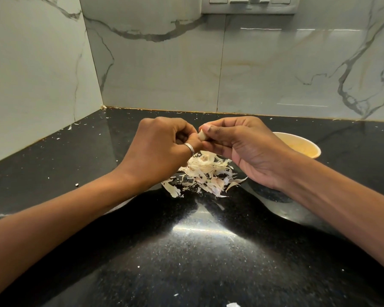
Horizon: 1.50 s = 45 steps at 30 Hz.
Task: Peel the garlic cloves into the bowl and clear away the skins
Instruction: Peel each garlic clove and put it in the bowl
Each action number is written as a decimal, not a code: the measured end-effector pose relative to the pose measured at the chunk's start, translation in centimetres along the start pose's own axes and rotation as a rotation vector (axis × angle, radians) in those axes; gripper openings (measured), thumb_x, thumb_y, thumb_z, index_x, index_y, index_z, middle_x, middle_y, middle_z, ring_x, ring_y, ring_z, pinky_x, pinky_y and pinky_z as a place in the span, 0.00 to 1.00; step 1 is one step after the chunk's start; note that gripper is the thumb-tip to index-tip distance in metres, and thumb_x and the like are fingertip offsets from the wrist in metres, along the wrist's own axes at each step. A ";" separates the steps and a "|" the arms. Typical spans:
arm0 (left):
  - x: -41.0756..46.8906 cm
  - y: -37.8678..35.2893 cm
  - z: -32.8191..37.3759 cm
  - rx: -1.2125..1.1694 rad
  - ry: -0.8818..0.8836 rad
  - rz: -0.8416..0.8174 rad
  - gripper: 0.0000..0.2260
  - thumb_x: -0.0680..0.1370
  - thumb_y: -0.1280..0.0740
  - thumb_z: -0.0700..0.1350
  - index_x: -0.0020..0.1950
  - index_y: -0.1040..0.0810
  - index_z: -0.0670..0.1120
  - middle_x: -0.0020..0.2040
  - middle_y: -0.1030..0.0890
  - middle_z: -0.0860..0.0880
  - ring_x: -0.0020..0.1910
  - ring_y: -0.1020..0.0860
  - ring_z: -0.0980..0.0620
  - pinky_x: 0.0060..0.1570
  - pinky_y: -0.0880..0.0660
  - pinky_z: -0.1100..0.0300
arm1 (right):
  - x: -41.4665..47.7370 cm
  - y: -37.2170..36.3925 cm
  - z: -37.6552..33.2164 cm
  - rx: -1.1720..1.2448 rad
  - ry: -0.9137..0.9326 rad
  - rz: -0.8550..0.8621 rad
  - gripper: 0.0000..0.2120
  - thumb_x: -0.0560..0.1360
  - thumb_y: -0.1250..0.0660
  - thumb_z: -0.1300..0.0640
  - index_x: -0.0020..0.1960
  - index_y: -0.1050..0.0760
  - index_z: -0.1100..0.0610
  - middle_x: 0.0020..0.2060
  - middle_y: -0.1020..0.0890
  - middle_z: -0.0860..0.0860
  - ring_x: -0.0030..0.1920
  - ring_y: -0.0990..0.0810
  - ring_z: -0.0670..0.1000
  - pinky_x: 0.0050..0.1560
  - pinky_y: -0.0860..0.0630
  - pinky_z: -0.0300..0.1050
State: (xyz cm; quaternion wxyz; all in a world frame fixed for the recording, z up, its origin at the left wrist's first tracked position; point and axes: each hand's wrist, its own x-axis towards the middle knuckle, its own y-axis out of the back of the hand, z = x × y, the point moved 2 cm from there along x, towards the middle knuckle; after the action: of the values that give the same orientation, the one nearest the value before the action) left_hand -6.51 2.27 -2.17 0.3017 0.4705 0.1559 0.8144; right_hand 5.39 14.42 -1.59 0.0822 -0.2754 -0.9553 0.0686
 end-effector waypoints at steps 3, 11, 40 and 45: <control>0.1 -0.1 -0.1 -0.153 0.153 -0.034 0.07 0.76 0.26 0.48 0.43 0.15 0.45 0.32 0.17 0.52 0.30 0.17 0.56 0.30 0.20 0.63 | -0.1 0.0 -0.1 -0.007 -0.006 -0.012 0.07 0.78 0.31 0.68 0.53 0.20 0.72 0.45 0.15 0.61 0.44 0.15 0.52 0.45 0.16 0.39; 0.2 -0.1 -0.5 -0.381 0.342 -0.095 0.05 0.77 0.28 0.40 0.42 0.16 0.44 0.32 0.18 0.49 0.32 0.19 0.55 0.34 0.19 0.59 | 0.0 0.0 0.0 -0.038 0.002 -0.025 0.09 0.79 0.33 0.69 0.58 0.21 0.72 0.47 0.15 0.62 0.47 0.15 0.53 0.47 0.16 0.40; 0.5 0.3 -0.7 -0.443 0.381 -0.142 0.05 0.79 0.30 0.44 0.50 0.16 0.44 0.42 0.15 0.45 0.38 0.17 0.55 0.32 0.21 0.61 | 0.1 0.2 0.0 -0.094 0.036 -0.013 0.11 0.77 0.32 0.71 0.60 0.21 0.69 0.58 0.19 0.70 0.51 0.16 0.56 0.51 0.16 0.41; 0.6 0.3 -0.9 -0.428 0.414 -0.116 0.04 0.80 0.31 0.43 0.50 0.17 0.44 0.43 0.16 0.44 0.38 0.17 0.55 0.32 0.21 0.61 | 0.0 0.4 -0.2 -0.127 0.026 0.024 0.11 0.78 0.34 0.72 0.60 0.21 0.68 0.57 0.18 0.69 0.46 0.15 0.54 0.47 0.16 0.41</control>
State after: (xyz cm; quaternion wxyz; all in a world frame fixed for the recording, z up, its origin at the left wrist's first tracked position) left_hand -7.60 2.40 -2.07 0.4017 0.2104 0.0654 0.8889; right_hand 5.60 14.81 -1.45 0.0760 -0.2925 -0.9532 0.0053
